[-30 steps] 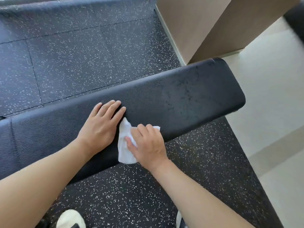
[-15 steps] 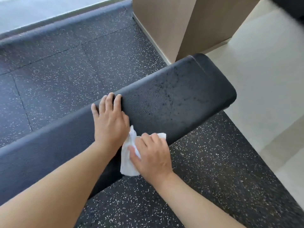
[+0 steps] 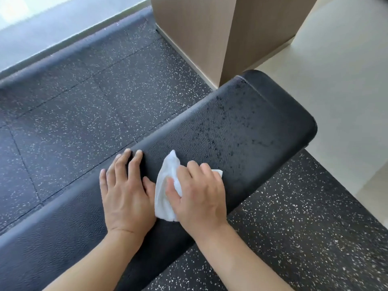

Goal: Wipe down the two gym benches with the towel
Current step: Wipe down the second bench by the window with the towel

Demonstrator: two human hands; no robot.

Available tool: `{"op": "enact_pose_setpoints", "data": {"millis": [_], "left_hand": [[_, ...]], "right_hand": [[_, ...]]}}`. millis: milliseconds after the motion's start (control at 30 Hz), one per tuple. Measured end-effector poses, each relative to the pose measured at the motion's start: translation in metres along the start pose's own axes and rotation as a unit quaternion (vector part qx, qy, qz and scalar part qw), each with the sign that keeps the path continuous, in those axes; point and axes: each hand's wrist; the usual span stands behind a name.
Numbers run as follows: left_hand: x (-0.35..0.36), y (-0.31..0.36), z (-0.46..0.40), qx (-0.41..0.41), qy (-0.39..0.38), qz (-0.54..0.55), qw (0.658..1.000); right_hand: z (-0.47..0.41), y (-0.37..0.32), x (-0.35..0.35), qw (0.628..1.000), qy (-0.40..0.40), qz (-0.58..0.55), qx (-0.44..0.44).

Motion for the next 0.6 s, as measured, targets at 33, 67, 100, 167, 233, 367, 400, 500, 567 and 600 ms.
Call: {"op": "enact_pose_setpoints", "data": {"millis": [33,67,100,167,233,367,400,500,567,600], "left_hand": [[0.001,0.0,0.0,0.002,-0.002,0.001,1.0],[0.001,0.0,0.0,0.003,-0.003,0.001,1.0],[0.0,0.0,0.0,0.003,-0.002,0.002,1.0],[-0.001,0.0,0.0,0.003,0.001,0.005,1.0],[0.0,0.0,0.0,0.002,0.005,0.004,1.0],[0.002,0.0,0.0,0.019,0.021,-0.004,1.0],[0.002,-0.001,-0.001,0.02,0.022,-0.006,1.0],[0.004,-0.003,-0.001,0.017,0.017,-0.01,1.0],[0.002,-0.003,0.0,0.014,0.015,-0.007,1.0],[0.001,-0.003,0.0,0.015,0.016,-0.007,1.0]], "right_hand": [[-0.005,-0.002,0.0,1.0,-0.004,0.002,0.003],[-0.01,-0.003,-0.001,1.0,-0.008,0.003,0.007],[-0.013,-0.005,-0.002,1.0,-0.014,0.003,0.009],[-0.011,-0.004,-0.006,0.999,-0.036,-0.003,-0.001],[-0.005,0.003,-0.011,0.998,-0.053,-0.009,-0.026],[0.01,0.024,-0.018,0.996,-0.056,-0.002,-0.073],[0.01,0.026,-0.017,0.995,-0.052,0.0,-0.08],[-0.002,0.023,-0.009,0.997,-0.038,0.015,-0.067],[-0.022,0.011,-0.001,0.998,-0.032,0.013,-0.049],[-0.036,0.004,0.004,0.999,-0.032,0.012,-0.042]]}}
Point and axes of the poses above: each hand's wrist, its own z-axis away from the middle knuckle, its own x-axis out of the palm, y = z × x, and after that the axes turned 7 degrees about z, right-handed
